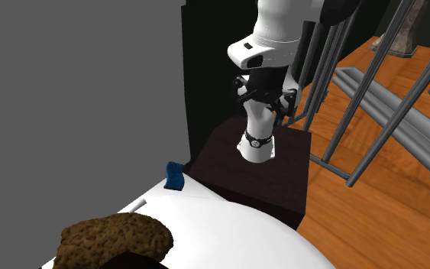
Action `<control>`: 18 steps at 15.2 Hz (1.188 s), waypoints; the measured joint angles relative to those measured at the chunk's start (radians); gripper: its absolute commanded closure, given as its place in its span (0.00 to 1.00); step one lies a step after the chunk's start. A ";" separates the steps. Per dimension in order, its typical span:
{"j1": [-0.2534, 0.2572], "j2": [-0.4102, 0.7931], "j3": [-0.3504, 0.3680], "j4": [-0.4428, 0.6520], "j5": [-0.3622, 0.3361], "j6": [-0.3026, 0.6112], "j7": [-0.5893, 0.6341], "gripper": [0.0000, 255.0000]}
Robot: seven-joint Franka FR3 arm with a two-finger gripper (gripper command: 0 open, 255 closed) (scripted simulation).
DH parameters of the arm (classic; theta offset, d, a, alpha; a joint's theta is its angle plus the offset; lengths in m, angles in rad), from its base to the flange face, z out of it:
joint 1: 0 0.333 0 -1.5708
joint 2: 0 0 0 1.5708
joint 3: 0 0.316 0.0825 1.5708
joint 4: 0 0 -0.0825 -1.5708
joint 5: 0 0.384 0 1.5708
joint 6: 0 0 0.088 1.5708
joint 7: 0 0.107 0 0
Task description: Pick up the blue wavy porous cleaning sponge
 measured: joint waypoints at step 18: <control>-0.028 0.434 -0.196 0.158 -0.180 0.366 -0.390 0.00</control>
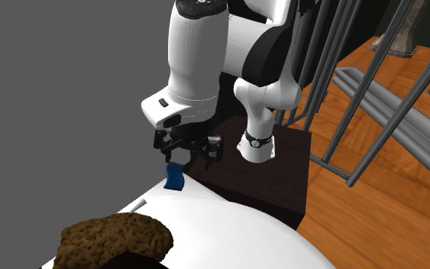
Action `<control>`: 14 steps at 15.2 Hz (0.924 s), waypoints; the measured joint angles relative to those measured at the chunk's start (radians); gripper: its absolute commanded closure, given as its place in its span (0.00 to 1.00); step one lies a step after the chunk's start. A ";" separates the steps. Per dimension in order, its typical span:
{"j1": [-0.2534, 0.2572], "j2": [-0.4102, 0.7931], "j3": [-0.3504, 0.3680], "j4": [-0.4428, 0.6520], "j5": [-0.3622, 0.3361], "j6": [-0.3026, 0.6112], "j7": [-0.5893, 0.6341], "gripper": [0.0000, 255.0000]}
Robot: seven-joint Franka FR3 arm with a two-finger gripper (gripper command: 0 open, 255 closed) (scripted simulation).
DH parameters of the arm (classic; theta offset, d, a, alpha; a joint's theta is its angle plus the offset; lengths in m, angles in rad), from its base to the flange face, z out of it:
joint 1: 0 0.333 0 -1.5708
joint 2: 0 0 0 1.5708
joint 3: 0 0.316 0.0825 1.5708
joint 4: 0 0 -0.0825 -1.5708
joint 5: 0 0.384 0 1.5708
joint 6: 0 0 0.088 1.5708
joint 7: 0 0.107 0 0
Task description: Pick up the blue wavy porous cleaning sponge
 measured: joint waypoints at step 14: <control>-0.007 0.123 -0.033 -0.011 -0.014 0.157 -0.062 1.00</control>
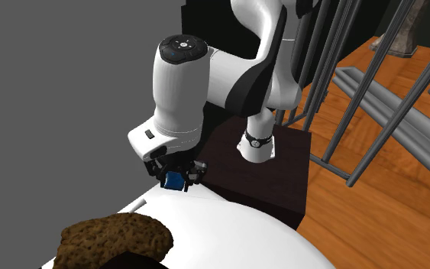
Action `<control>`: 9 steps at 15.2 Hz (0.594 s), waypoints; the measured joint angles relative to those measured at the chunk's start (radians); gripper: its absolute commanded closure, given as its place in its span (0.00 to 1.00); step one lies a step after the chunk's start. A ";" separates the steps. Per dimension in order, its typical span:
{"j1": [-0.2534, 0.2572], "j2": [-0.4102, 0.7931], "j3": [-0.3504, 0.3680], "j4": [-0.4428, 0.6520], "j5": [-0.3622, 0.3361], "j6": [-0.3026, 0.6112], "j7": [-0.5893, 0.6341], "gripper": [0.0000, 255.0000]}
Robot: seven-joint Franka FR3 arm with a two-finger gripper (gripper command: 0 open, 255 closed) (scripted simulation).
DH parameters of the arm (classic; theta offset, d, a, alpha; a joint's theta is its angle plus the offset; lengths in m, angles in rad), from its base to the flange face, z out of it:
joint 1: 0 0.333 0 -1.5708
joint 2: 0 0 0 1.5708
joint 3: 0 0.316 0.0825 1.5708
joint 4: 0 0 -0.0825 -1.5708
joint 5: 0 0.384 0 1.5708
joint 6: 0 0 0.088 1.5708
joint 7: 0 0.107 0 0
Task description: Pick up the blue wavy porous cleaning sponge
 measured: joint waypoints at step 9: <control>0.000 -0.003 0.001 0.005 0.001 -0.008 -0.001 1.00</control>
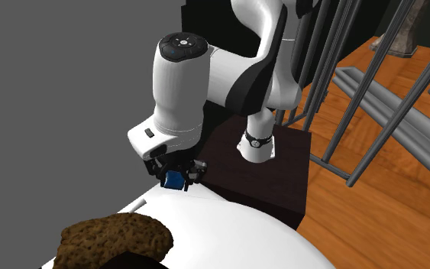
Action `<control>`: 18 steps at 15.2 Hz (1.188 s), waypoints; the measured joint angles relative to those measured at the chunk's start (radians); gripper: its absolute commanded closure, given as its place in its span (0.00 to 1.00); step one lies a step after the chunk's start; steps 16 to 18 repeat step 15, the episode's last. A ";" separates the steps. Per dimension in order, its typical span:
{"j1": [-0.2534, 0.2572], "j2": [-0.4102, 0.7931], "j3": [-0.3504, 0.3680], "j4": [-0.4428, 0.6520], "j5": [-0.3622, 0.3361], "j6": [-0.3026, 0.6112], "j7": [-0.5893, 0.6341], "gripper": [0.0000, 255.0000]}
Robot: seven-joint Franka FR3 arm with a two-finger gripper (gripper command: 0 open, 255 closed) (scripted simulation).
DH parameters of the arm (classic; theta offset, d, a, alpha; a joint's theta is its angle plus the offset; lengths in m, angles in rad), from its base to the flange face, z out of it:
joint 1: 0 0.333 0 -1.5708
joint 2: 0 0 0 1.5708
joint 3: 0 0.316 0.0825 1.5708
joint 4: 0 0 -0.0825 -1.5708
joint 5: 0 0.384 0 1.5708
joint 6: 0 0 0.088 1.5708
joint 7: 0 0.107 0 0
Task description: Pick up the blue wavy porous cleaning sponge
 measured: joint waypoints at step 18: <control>0.004 -0.026 0.009 0.162 0.011 -0.186 -0.024 1.00</control>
